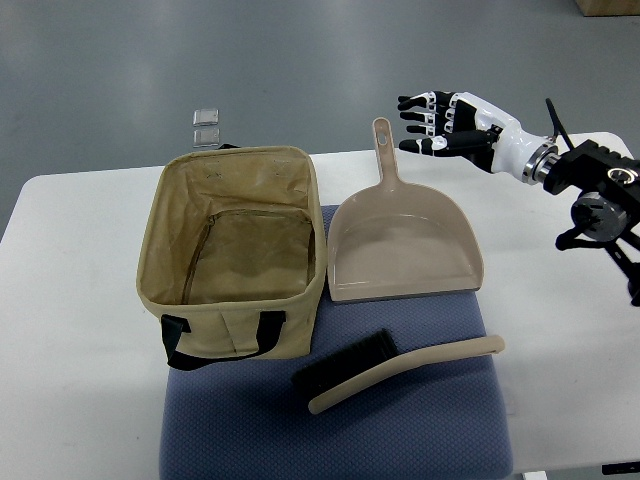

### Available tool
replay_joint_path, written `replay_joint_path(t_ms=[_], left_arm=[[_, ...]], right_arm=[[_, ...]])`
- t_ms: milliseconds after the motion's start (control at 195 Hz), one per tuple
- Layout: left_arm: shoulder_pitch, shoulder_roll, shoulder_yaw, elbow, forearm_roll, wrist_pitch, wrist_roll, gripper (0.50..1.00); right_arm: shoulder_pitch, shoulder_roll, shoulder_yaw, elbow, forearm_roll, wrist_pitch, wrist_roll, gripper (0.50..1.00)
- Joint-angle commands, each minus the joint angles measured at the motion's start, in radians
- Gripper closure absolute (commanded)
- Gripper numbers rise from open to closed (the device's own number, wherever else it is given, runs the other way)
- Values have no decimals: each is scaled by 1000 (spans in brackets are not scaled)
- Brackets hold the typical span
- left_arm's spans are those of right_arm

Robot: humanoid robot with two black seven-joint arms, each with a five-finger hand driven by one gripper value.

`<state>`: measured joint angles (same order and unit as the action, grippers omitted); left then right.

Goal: Put pink broom in yellow bag with right hand

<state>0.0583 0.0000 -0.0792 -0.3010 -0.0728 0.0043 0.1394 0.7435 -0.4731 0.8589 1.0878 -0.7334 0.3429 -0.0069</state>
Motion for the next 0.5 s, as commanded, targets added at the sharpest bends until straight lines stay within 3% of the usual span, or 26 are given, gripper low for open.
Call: replay_joint_path(t_ms=[0, 185, 262, 385, 497], left_arm=[[0, 0, 1, 2, 1, -1, 0, 500], [-2, 0, 1, 0, -1, -9, 0, 500], [-2, 0, 1, 2, -1, -12, 0, 500], [-2, 0, -1, 2, -1, -12, 0, 500], [-2, 0, -1, 3, -1, -13, 0, 500]], right_arm=[[120, -145, -146, 67, -15, 38, -47, 570], [359, -323, -319, 187, -4, 114, -140, 570], [445, -392, -334, 238, 0, 148, -223, 570], [485, -467, -334, 340, 14, 223, -335, 570], [490, -506, -334, 412, 86, 240, -355, 570]])
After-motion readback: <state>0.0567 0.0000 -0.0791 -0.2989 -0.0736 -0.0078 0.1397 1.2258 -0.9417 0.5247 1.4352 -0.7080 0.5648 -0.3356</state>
